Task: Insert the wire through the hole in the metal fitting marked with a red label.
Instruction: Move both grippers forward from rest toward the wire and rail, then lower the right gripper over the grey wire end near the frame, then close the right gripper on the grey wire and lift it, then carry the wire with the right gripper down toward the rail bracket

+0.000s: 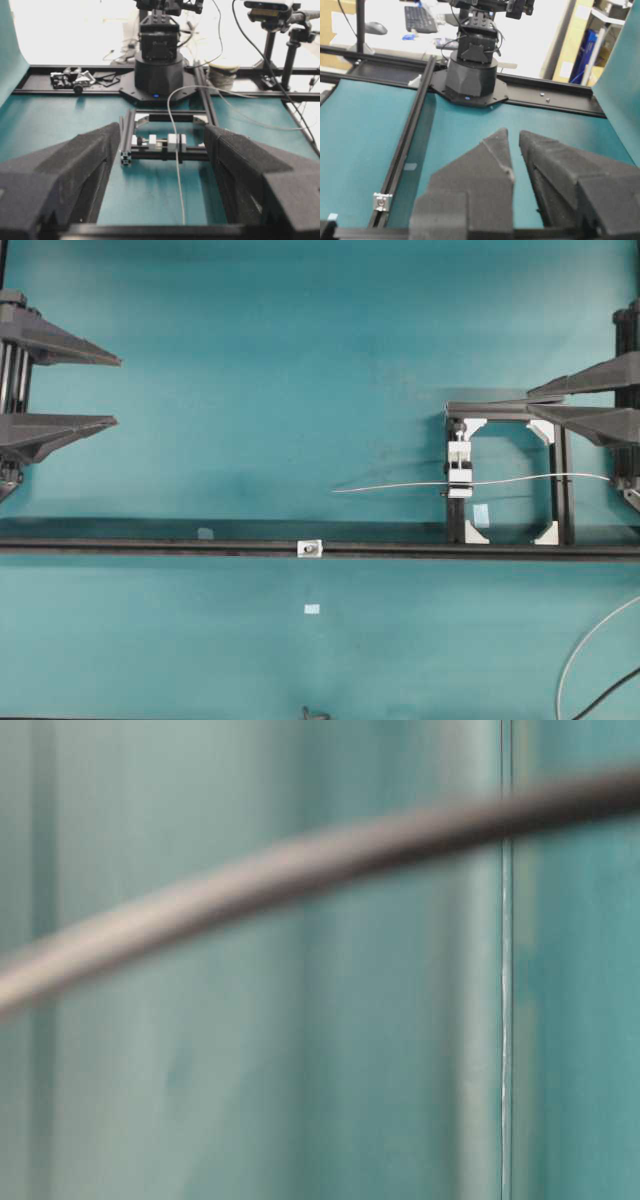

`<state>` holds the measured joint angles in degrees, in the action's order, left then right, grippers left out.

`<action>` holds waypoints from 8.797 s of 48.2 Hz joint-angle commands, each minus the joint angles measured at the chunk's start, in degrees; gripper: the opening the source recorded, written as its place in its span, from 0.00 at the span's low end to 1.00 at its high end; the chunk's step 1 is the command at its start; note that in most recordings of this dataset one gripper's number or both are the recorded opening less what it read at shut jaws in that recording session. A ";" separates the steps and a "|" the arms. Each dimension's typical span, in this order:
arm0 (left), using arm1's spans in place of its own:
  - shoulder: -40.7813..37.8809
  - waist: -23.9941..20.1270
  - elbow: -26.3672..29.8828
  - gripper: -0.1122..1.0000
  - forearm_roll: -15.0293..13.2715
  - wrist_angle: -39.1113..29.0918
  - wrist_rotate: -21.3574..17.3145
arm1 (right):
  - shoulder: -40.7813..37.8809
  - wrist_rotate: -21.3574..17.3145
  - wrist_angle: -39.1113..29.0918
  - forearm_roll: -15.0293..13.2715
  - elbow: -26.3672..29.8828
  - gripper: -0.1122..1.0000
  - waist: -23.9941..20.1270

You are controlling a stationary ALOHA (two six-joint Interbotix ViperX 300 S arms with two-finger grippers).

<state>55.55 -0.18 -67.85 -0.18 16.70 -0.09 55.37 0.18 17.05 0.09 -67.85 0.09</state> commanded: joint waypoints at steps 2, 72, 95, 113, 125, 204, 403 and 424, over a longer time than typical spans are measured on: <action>-0.97 0.00 -0.09 0.32 -2.02 0.79 0.26 | -0.97 0.44 0.00 -0.09 0.00 0.32 0.79; -28.65 0.18 -1.67 0.69 -2.02 12.66 -2.11 | -20.65 -8.70 -2.37 0.00 2.55 0.71 1.76; -39.38 0.79 -0.35 0.68 -1.93 19.69 -2.72 | -30.41 -8.96 -2.20 0.00 5.80 0.71 0.79; -43.59 0.79 0.97 0.68 -1.93 21.01 -2.72 | -36.74 -11.07 -2.29 0.00 7.91 0.71 -0.18; -43.68 0.79 0.62 0.68 -1.93 21.01 -2.72 | -40.34 -13.10 -1.67 0.00 8.61 0.71 -1.14; -43.68 0.79 -0.18 0.67 -1.93 20.74 -2.29 | -55.37 -18.28 -0.70 0.26 15.73 0.60 -4.66; -58.45 15.64 0.53 0.67 -5.45 41.84 4.92 | -54.67 2.81 23.73 42.98 10.99 0.09 -29.27; -63.02 16.26 2.99 0.66 -5.45 43.24 5.01 | -60.56 3.25 26.37 44.91 12.39 0.09 -30.76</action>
<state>-7.73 15.82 -65.65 -5.54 59.41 4.83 -5.63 3.34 42.28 44.91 -55.99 -30.15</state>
